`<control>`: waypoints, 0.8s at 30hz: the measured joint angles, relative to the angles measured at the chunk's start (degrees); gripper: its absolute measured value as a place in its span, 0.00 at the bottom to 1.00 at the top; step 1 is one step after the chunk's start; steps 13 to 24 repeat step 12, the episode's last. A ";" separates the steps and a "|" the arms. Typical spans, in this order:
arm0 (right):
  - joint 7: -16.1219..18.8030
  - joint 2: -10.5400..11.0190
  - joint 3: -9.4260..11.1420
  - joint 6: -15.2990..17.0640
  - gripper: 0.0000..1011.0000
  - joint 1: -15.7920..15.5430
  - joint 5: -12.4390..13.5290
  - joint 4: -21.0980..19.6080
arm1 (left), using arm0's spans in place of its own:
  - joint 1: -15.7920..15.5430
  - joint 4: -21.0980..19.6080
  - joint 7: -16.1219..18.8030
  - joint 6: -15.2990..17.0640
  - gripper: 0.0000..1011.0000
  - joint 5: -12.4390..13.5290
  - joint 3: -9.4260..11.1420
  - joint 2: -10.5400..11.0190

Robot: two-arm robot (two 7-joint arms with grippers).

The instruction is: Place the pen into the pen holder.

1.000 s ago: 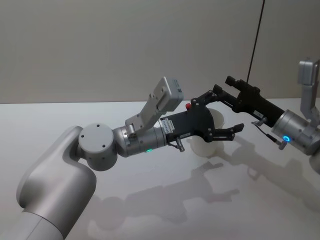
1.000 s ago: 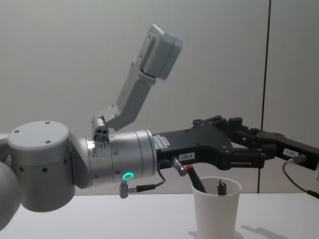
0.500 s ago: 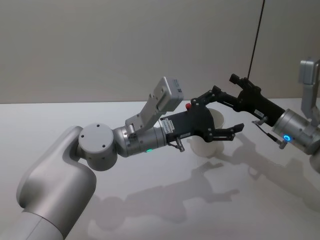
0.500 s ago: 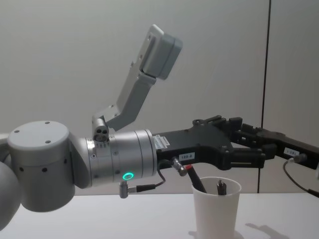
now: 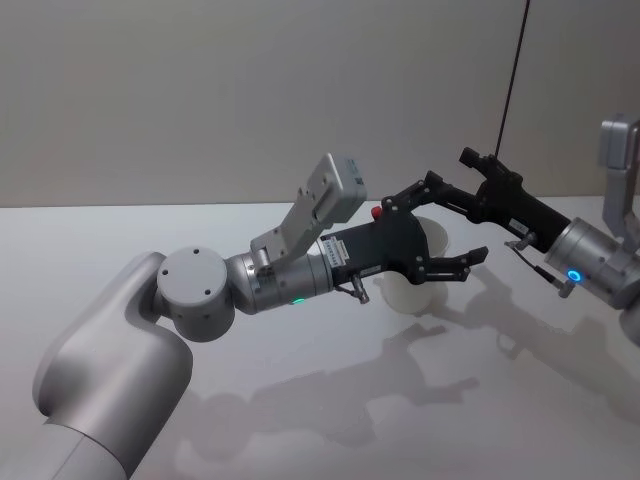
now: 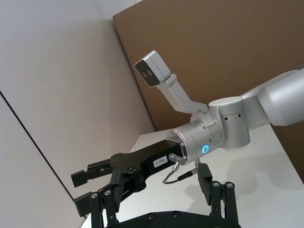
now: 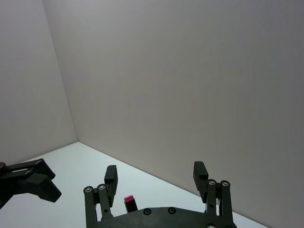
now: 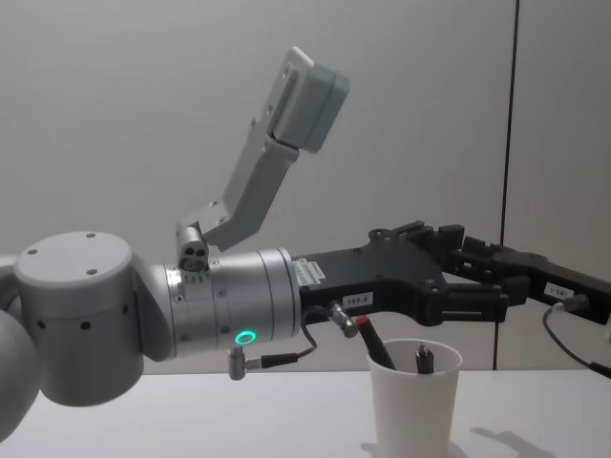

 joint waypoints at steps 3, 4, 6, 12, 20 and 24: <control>0.00 0.00 0.00 -0.02 0.99 0.01 0.00 0.02 | 0.00 0.00 0.00 0.00 0.99 0.00 0.00 0.00; 0.00 0.00 0.00 -0.02 0.99 0.01 0.00 0.02 | 0.00 0.00 0.00 0.00 0.99 0.00 0.00 0.00; 0.00 0.00 0.00 -0.04 0.99 0.03 0.00 0.04 | 0.00 0.00 0.00 0.00 0.99 0.00 0.00 0.00; 0.00 0.00 0.00 -0.04 0.99 0.05 0.00 0.08 | 0.00 0.00 0.00 0.00 0.99 0.00 0.00 0.00; 0.00 0.00 0.00 -0.04 0.99 0.05 0.00 0.08 | 0.00 0.00 0.00 0.00 0.99 0.00 0.00 0.00; 0.00 0.00 0.00 -0.04 0.99 0.05 0.00 0.08 | 0.00 0.00 0.00 0.00 0.99 0.00 0.00 0.00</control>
